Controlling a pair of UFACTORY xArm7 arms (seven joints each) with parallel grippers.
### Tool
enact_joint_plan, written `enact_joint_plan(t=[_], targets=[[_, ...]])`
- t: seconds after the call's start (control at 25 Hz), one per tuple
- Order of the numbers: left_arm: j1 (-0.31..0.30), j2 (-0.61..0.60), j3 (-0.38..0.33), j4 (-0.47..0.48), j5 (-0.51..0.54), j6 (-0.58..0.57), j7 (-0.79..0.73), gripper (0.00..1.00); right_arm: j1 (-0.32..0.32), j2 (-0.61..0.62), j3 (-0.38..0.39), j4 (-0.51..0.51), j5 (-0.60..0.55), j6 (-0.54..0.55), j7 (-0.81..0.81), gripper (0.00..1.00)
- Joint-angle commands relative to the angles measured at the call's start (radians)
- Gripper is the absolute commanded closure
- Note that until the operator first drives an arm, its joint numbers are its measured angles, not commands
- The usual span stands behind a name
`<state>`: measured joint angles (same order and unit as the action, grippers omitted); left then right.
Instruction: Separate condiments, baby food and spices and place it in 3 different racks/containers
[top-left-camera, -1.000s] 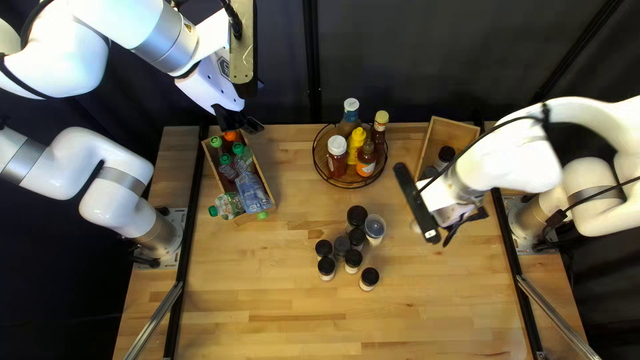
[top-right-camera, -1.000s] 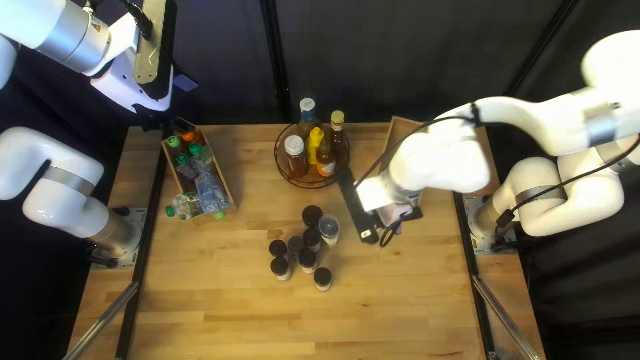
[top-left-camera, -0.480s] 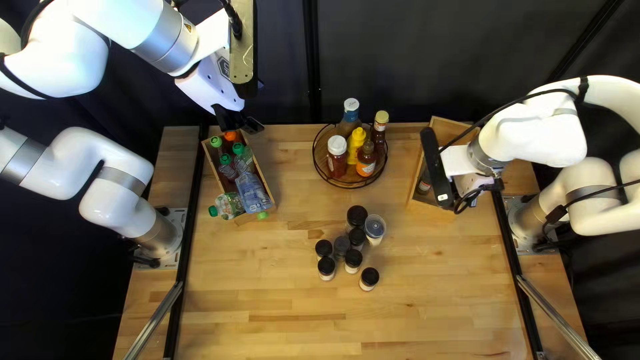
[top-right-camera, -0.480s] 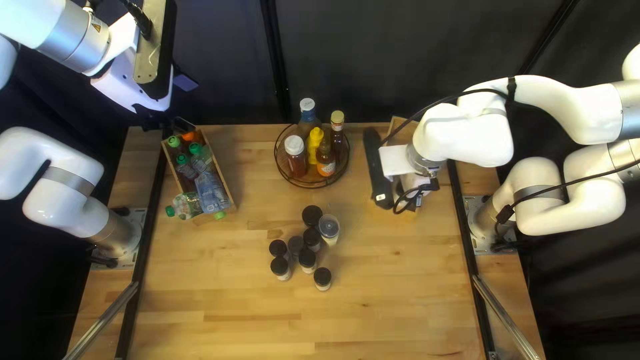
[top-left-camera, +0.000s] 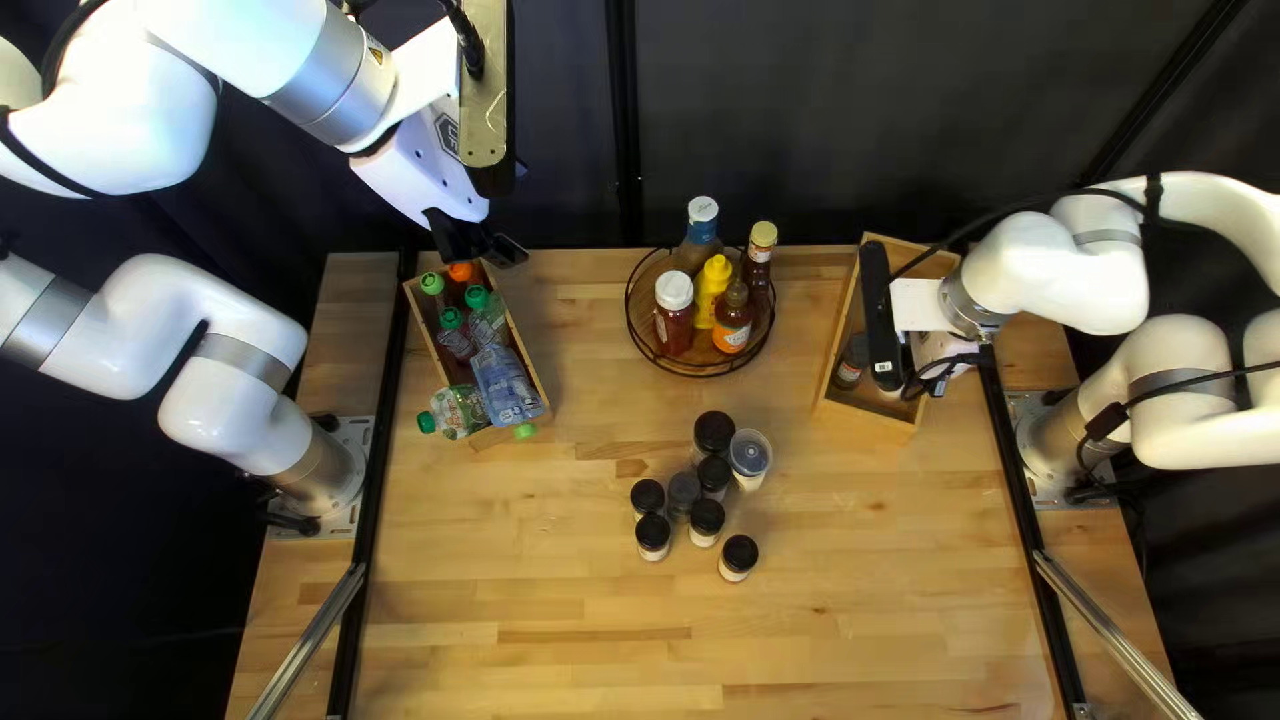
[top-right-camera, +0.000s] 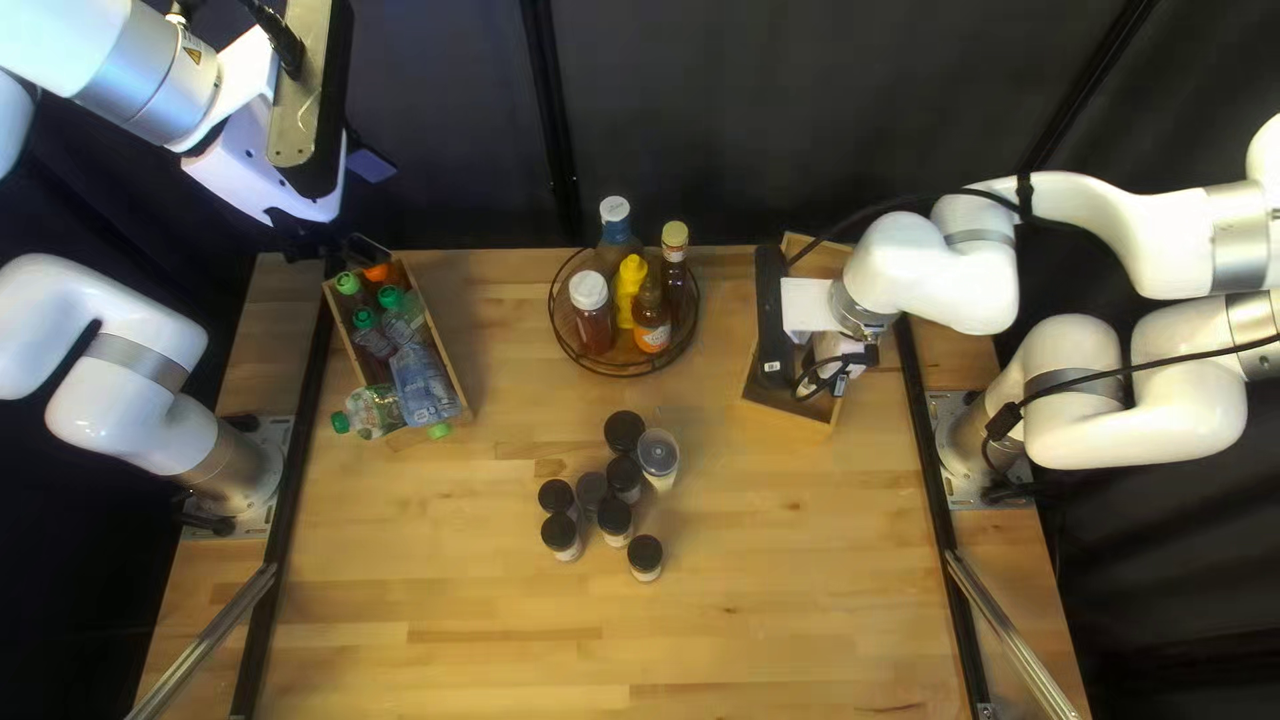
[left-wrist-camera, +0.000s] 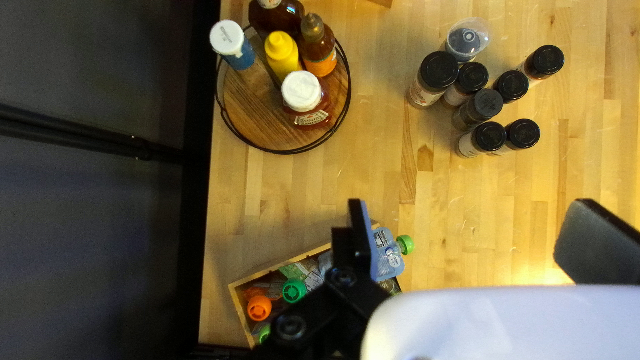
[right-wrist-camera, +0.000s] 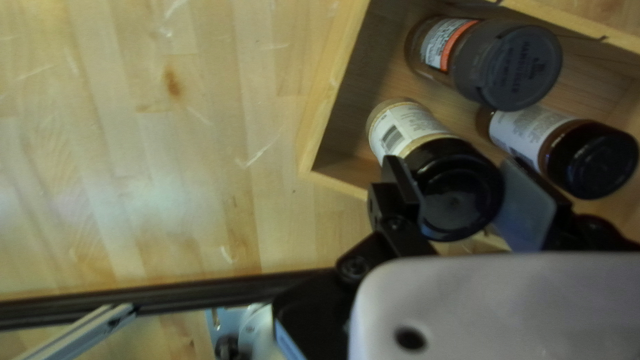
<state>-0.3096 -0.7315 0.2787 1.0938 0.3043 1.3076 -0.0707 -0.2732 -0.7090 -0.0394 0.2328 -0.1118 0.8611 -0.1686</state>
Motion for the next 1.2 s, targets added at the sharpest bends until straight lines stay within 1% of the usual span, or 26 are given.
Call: enact_joint_plan(t=[0.04, 0.08, 0.12, 0.16, 0.2, 0.4, 0.52, 0.72, 0.8, 0.84, 0.96, 1.04, 1.08, 1.2], targets=[[0.000, 0.000, 0.000, 0.000, 0.000, 0.000, 0.000, 0.00, -0.007, 0.003, -0.014, -0.010, 0.005, -0.012, -0.003, 0.99], [0.000, 0.000, 0.000, 0.000, 0.000, 0.000, 0.000, 0.00, -0.006, 0.004, -0.015, -0.008, 0.007, -0.012, -0.003, 0.84], [0.000, 0.000, 0.000, 0.000, 0.000, 0.000, 0.000, 0.00, -0.004, 0.003, -0.015, -0.006, 0.010, -0.010, -0.003, 0.72], [0.000, 0.000, 0.000, 0.000, 0.000, 0.000, 0.000, 0.00, 0.000, -0.006, -0.016, -0.003, 0.017, -0.001, -0.002, 0.06], [0.000, 0.000, 0.000, 0.000, 0.000, 0.000, 0.000, 0.00, 0.007, -0.022, -0.014, 0.000, 0.025, 0.014, 0.000, 0.00], [0.000, 0.000, 0.000, 0.000, 0.000, 0.000, 0.000, 0.00, 0.062, -0.084, 0.017, 0.042, 0.067, 0.083, 0.020, 0.00], [0.000, 0.000, 0.000, 0.000, 0.000, 0.000, 0.000, 0.00, 0.093, -0.056, 0.048, 0.087, 0.087, 0.095, 0.044, 0.00], [0.000, 0.000, 0.000, 0.000, 0.000, 0.000, 0.000, 0.00, 0.166, 0.041, 0.119, 0.194, 0.132, 0.080, 0.088, 0.00], [0.000, 0.000, 0.000, 0.000, 0.000, 0.000, 0.000, 0.00, 0.199, 0.102, 0.142, 0.242, 0.150, 0.041, 0.086, 0.00], [0.000, 0.000, 0.000, 0.000, 0.000, 0.000, 0.000, 0.00, 0.215, 0.152, 0.150, 0.271, 0.161, 0.010, 0.082, 0.00], [0.000, 0.000, 0.000, 0.000, 0.000, 0.000, 0.000, 0.00, 0.245, 0.256, 0.160, 0.321, 0.186, -0.078, 0.058, 0.00], [0.000, 0.000, 0.000, 0.000, 0.000, 0.000, 0.000, 0.00, 0.250, 0.310, 0.174, 0.349, 0.187, -0.129, 0.071, 0.00], [0.000, 0.000, 0.000, 0.000, 0.000, 0.000, 0.000, 0.00, 0.249, 0.352, 0.187, 0.367, 0.181, -0.174, 0.092, 0.00], [0.000, 0.000, 0.000, 0.000, 0.000, 0.000, 0.000, 0.00, 0.233, 0.442, 0.209, 0.395, 0.153, -0.267, 0.153, 0.00]])
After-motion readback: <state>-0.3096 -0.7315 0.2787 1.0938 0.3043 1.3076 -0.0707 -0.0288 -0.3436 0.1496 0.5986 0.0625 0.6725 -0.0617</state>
